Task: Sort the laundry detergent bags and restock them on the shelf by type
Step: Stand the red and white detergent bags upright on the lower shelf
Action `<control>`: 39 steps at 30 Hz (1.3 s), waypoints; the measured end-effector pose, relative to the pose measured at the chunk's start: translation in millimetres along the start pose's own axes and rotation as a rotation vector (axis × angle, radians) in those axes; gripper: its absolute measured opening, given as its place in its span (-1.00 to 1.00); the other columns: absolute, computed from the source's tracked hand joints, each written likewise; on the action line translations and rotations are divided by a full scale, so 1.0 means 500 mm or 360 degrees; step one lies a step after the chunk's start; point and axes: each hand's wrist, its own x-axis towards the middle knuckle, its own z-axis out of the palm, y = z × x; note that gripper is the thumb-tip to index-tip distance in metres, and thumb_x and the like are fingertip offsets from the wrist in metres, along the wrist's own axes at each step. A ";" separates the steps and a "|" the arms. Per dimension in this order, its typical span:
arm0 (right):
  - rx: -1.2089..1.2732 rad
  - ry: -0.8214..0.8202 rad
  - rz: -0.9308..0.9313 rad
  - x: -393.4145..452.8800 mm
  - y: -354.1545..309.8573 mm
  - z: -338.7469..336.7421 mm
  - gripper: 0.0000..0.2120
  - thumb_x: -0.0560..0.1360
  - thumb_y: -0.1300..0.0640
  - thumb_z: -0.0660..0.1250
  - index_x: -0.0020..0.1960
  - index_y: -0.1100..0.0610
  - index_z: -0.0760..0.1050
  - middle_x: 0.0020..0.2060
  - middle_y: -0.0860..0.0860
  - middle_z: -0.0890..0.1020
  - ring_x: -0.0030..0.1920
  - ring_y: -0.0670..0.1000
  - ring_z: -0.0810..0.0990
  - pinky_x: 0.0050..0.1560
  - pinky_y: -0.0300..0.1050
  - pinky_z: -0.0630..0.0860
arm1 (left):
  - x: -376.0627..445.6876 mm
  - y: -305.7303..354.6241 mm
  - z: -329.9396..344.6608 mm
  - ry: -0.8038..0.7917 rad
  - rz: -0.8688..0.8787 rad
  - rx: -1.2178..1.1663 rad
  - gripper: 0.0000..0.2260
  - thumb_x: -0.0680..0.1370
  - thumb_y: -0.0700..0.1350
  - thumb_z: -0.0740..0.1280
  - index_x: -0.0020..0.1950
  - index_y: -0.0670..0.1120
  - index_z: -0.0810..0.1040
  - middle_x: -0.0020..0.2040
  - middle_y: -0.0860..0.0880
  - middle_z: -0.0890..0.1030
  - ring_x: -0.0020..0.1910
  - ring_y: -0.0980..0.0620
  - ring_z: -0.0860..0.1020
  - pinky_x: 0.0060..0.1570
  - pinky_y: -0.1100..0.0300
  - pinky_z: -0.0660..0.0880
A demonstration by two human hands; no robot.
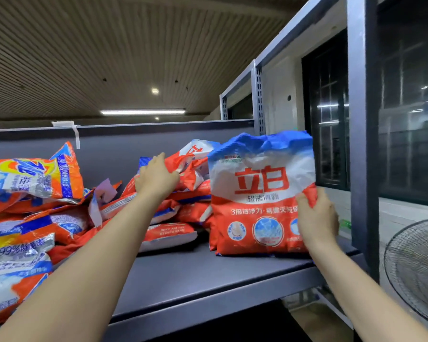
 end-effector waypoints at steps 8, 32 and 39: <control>-0.0137 -0.0044 -0.0020 -0.025 0.038 0.022 -0.75 0.55 -0.04 0.23 0.02 0.15 0.42 -0.07 0.13 0.61 -0.14 0.16 0.50 -0.17 -0.08 0.32 | 0.040 -0.001 0.029 0.0052 -0.0022 0.0179 -0.68 0.56 0.13 0.20 0.19 -0.03 0.50 0.24 -0.16 0.48 0.20 -0.32 0.40 0.12 -0.06 0.37; -0.0216 -0.0166 -0.0027 -0.024 0.041 0.018 -0.74 0.60 -0.01 0.13 -0.04 0.15 0.47 -0.09 0.14 0.62 -0.22 0.08 0.44 -0.18 -0.12 0.34 | -0.077 -0.028 0.053 0.0062 -0.0140 0.0026 0.21 0.21 0.47 0.35 0.55 -0.12 -0.21 0.56 -0.19 -0.12 0.53 -0.19 -0.08 0.48 -0.08 -0.05; -0.0187 -0.0170 -0.0058 -0.027 0.036 0.006 -0.70 0.62 0.00 0.11 0.02 0.22 0.47 -0.04 0.17 0.60 -0.20 0.09 0.40 -0.17 -0.13 0.25 | -0.119 -0.082 0.025 0.0289 -0.0695 -0.0195 -0.11 0.34 0.32 0.35 0.45 -0.22 0.17 0.36 -0.24 0.38 0.30 -0.27 0.40 0.26 -0.12 0.37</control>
